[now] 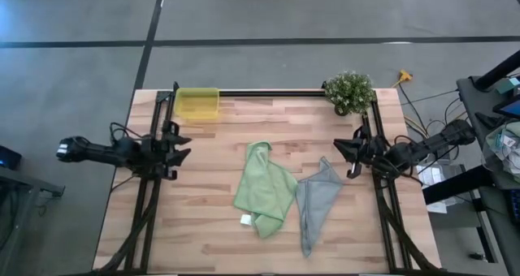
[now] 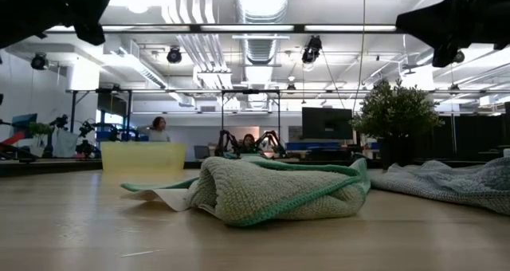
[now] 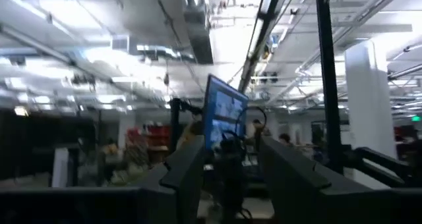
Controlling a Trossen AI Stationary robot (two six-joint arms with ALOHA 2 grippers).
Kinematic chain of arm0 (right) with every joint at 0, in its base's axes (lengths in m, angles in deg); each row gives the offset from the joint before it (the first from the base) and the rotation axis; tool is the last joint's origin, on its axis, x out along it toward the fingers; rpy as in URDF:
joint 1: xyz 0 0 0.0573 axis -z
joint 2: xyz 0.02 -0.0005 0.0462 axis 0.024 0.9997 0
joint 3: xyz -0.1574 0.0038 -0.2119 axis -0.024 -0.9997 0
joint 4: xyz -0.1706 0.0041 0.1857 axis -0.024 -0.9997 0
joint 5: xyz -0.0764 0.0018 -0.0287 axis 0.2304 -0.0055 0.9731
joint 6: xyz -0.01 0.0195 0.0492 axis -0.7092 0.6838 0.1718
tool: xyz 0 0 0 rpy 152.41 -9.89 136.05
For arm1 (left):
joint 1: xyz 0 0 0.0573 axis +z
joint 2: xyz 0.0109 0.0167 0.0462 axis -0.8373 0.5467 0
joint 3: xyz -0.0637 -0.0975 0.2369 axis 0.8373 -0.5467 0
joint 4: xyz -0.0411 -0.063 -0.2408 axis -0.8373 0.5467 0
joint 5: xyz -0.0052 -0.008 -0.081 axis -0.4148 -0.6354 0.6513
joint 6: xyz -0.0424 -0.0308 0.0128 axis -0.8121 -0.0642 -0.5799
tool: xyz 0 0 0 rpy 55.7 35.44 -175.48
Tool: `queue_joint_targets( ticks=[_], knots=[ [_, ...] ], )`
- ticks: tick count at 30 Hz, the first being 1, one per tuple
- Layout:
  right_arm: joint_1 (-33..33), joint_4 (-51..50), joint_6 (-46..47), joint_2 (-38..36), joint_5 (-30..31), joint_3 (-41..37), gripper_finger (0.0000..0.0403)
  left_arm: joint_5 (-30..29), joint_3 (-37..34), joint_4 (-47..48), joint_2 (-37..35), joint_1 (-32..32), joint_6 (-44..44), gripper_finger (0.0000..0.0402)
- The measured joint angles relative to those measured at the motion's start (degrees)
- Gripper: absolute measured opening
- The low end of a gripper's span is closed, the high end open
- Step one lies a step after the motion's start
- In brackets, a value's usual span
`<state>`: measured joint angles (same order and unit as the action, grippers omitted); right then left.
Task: Roll microfiber towels into tight, uniform cylinder then place into a basket
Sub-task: Fold the green towel
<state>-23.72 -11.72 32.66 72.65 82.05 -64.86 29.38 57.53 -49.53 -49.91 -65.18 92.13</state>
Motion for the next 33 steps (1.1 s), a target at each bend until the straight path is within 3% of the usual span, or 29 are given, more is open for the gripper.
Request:
queue_joint_targets(
  ticks=[9, 13, 25, 33],
  knots=[
    [0.0, -0.4, -2.2, 2.6, -1.4, 0.3, 0.0044, 0.0, 0.0, -9.8, 9.4, 0.0, -6.6, 0.0134],
    [0.0, -5.2, -2.4, 5.6, -1.7, 5.4, 0.0061, 0.0, 0.0, -15.3, 15.0, 0.0, -10.3, 0.0134],
    [0.0, -28.2, -2.5, 28.6, -1.7, 21.8, 0.0148, 0.2, 4.8, -21.9, 37.5, 0.0, -23.3, 0.0134],
    [0.0, -34.7, 3.6, 42.2, -1.8, 29.3, 0.0157, -2.8, 9.3, -23.2, 48.5, 0.0, -25.4, 0.0134]
  ],
)
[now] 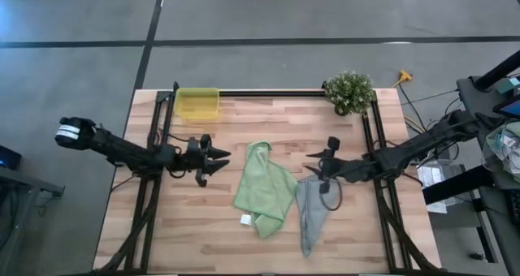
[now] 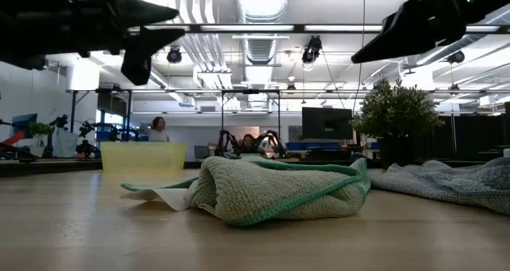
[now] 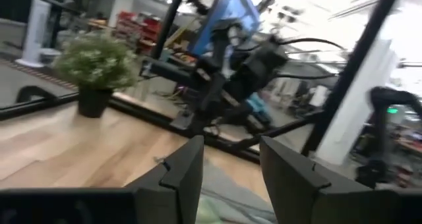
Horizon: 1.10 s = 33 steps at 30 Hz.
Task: Roll microfiber towels into tight, uniform cylinder then place into a basket
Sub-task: Fold the green towel
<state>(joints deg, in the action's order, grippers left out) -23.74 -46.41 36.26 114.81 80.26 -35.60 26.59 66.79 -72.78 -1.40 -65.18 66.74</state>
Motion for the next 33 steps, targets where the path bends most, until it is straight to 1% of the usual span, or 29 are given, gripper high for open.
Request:
queue_joint_targets(
  ticks=[2, 5, 7, 10, 16, 20, 23, 26, 28, 30, 33],
  knots=[
    [0.0, 0.0, 1.0, 3.0, -0.1, 1.5, 0.0155, -2.4, 1.1, 0.1, 2.5, 0.1, 0.0, 0.0134],
    [0.0, 0.0, 1.4, 7.1, -0.4, 3.6, 0.015, -8.5, 2.9, 0.0, 6.0, 0.1, 0.2, 0.0134],
    [0.0, 0.1, 1.3, 9.5, -1.8, 4.7, 0.0147, -9.5, 3.3, 0.2, 8.5, 0.2, 0.1, 0.0134],
    [0.0, 0.0, 0.7, 12.9, -4.0, 6.0, 0.0142, -6.8, 3.9, 0.3, 12.2, 0.1, 0.0, 0.0134],
    [0.0, -0.8, -1.7, 17.2, -4.6, 7.7, 0.0131, 6.1, 5.3, 0.3, 17.8, 0.1, 0.1, 0.0134],
    [0.0, -1.6, -1.7, 18.5, -4.1, 8.0, 0.0127, 11.9, 8.2, 0.2, 19.9, -0.3, 3.5, 0.0134],
    [0.3, -1.1, -1.7, 19.1, -3.1, 8.0, 0.013, 12.4, 10.4, 0.8, 21.6, -1.6, 4.4, 0.0134],
    [1.1, 0.1, -1.4, 19.4, 0.9, 8.0, 0.014, 12.3, 12.5, 4.2, 22.7, -2.9, 4.5, 0.0134],
    [2.2, 1.7, -1.4, 19.4, 2.1, 7.9, 0.0149, 11.4, 13.9, 6.9, 23.1, -3.9, 4.7, 0.0134],
    [3.5, 5.4, -1.2, 19.5, 2.1, 7.8, 0.016, 9.6, 14.9, 10.9, 22.9, -4.7, 5.0, 0.0134],
    [5.6, 9.2, -1.3, 20.5, 2.1, 7.8, 0.0172, 4.8, 15.8, 16.9, 21.7, -5.8, 5.0, 0.0134]
  ],
)
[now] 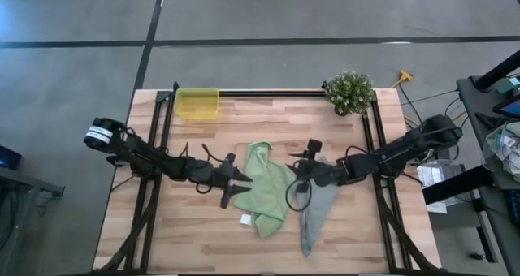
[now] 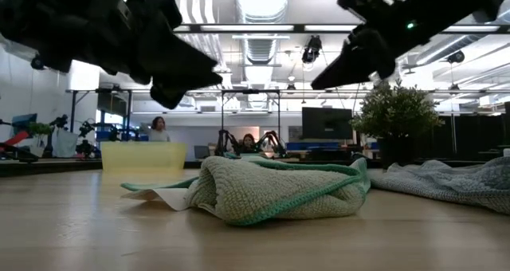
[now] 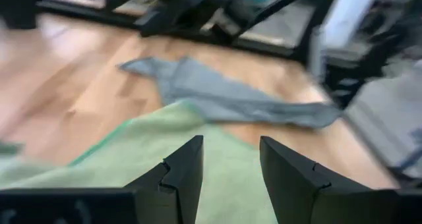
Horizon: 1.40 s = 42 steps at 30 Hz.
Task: Roll microfiber towels into tight, uniform cylinder then place into a basket
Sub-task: Fold the green towel
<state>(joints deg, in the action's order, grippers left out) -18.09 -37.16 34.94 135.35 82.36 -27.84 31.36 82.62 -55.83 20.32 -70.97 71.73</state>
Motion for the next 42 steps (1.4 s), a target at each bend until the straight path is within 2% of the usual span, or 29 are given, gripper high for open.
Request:
queue_joint_targets(
  ticks=[6, 10, 20, 26, 32, 37, 42],
  knots=[
    [5.0, 3.5, -2.5, 5.1, -0.5, -0.2, 0.0176, -8.7, -0.3, 3.0, -3.5, -1.1, -0.1, 0.0134],
    [8.4, 10.8, -5.9, 10.4, -3.3, -0.2, 0.0176, -12.7, -0.7, 3.0, -4.6, -2.1, -0.5, 0.0134],
    [18.1, 16.1, -6.9, 20.6, -12.2, 4.1, 0.0176, -13.2, -0.5, 3.2, -4.6, -3.4, -0.5, 0.0134],
    [21.2, 18.9, -8.3, 24.0, -13.4, 5.4, 0.0176, -13.2, -0.5, 3.1, -4.6, -3.5, 0.0, 0.0134],
    [23.8, 20.1, -7.5, 24.9, -19.9, 5.4, 0.0176, -13.3, 0.0, 2.9, -4.6, -3.4, 2.5, 0.0134],
    [24.7, 21.2, -7.4, 24.8, -20.5, 5.4, 0.0178, -13.4, 0.2, 3.0, -4.6, -3.4, 2.5, 0.0134],
    [25.3, 21.2, -6.2, 25.0, -22.8, 5.4, 0.02, -13.4, 0.2, 3.1, -4.6, -3.4, 2.5, 0.0134]
  ],
)
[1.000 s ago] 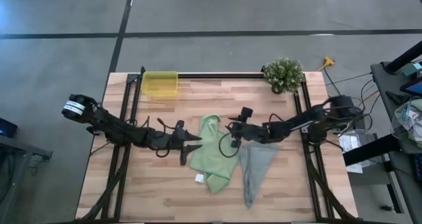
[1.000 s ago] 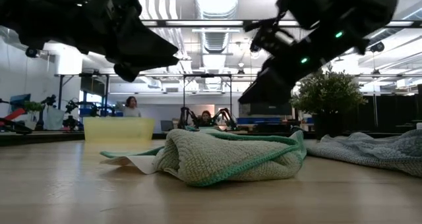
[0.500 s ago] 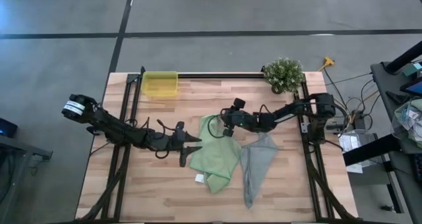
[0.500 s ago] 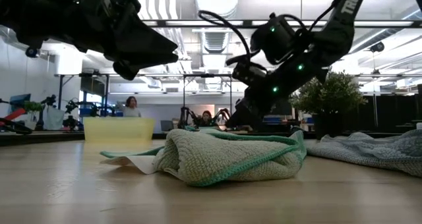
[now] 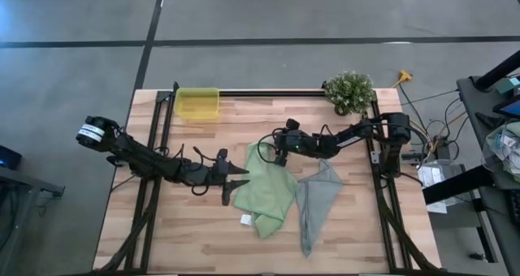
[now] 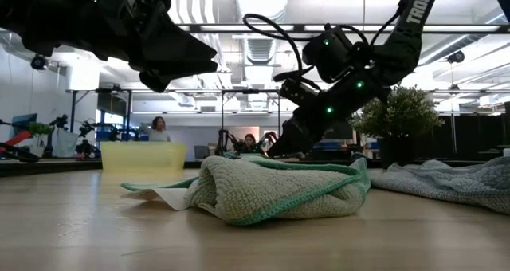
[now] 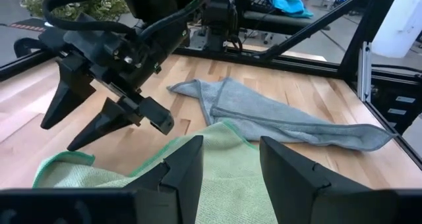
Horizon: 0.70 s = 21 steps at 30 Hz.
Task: Roll microfiber towels into tight, uniform cylinder then place into a basket
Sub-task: Fold the green towel
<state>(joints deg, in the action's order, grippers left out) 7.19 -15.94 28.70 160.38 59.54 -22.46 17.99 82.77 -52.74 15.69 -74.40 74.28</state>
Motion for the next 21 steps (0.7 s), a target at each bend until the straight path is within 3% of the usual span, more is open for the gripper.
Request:
queue_joint_targets(
  ticks=[7, 14, 21],
  knots=[
    [0.1, 0.0, 0.2, 0.0, -0.4, 0.0, 0.0228, 0.0, 0.0, -0.1, 0.0, 0.0, 0.0, 0.0134],
    [0.1, -0.5, 1.3, 0.0, -4.6, -0.5, 0.0219, -0.1, 0.0, -2.9, 0.0, 0.3, 1.7, 0.0134],
    [0.3, 0.0, 0.1, 0.0, -4.7, -1.0, 0.0204, -0.3, 0.0, -3.1, 0.0, 0.3, 1.6, 0.0134]
  ],
)
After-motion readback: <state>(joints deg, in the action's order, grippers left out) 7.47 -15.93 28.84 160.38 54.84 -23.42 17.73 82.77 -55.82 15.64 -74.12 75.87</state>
